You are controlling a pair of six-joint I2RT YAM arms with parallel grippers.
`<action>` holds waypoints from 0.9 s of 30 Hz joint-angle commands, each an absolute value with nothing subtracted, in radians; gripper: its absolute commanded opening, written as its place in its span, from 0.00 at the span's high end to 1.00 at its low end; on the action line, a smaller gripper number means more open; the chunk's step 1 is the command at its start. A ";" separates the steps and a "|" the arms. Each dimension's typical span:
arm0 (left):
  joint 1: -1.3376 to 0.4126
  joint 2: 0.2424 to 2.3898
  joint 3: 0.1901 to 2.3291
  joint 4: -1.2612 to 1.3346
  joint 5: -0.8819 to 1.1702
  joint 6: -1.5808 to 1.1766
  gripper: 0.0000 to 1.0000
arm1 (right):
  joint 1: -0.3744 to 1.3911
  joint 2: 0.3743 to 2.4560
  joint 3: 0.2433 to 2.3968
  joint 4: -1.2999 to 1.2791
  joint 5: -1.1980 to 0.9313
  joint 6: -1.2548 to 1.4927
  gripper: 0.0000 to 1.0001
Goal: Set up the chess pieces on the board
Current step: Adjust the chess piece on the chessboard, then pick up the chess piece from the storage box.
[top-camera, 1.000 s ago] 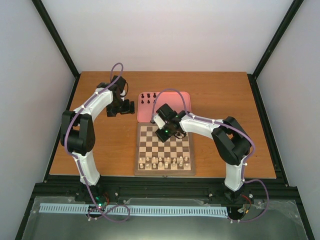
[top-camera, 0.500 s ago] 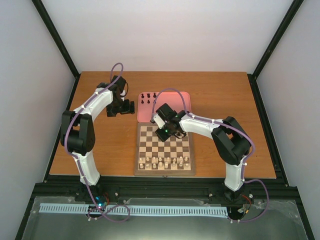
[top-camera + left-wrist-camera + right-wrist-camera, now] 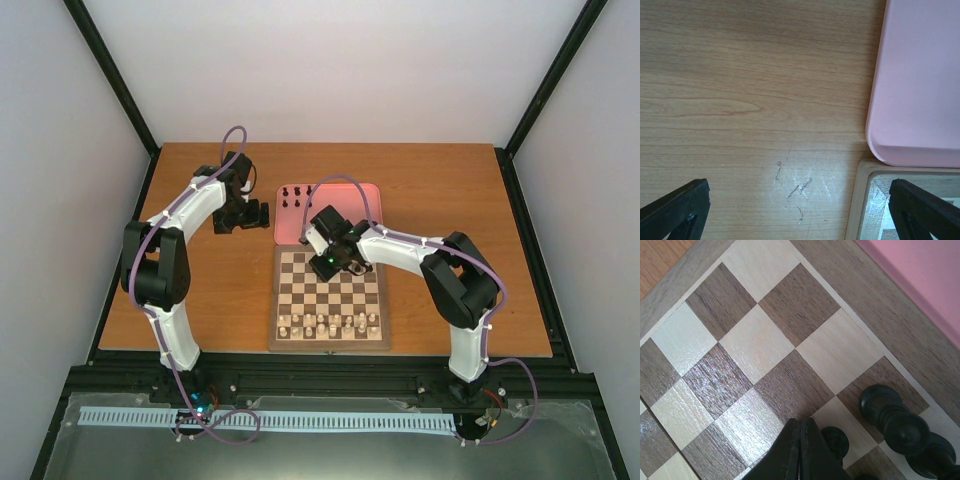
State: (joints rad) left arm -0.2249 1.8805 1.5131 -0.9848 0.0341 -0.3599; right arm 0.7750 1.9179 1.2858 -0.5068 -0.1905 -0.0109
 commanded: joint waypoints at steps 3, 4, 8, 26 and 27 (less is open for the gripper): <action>-0.225 1.877 1.518 -0.970 0.043 -0.355 0.00 | 0.785 1.922 1.286 -0.526 -0.210 -0.023 0.97; -0.225 1.877 1.517 -0.970 0.042 -0.356 0.00 | 0.785 1.910 1.284 -0.528 -0.226 -0.030 0.97; -0.225 1.876 1.520 -0.974 0.041 -0.355 0.00 | 0.785 1.835 1.311 -0.558 -0.307 -0.072 0.92; -0.225 1.848 1.524 -0.977 0.046 -0.357 0.00 | 0.635 1.965 1.717 -0.646 -0.173 0.018 0.54; -0.225 1.846 1.523 -0.977 0.047 -0.357 0.00 | 0.621 2.006 1.762 -0.643 -0.163 0.027 0.53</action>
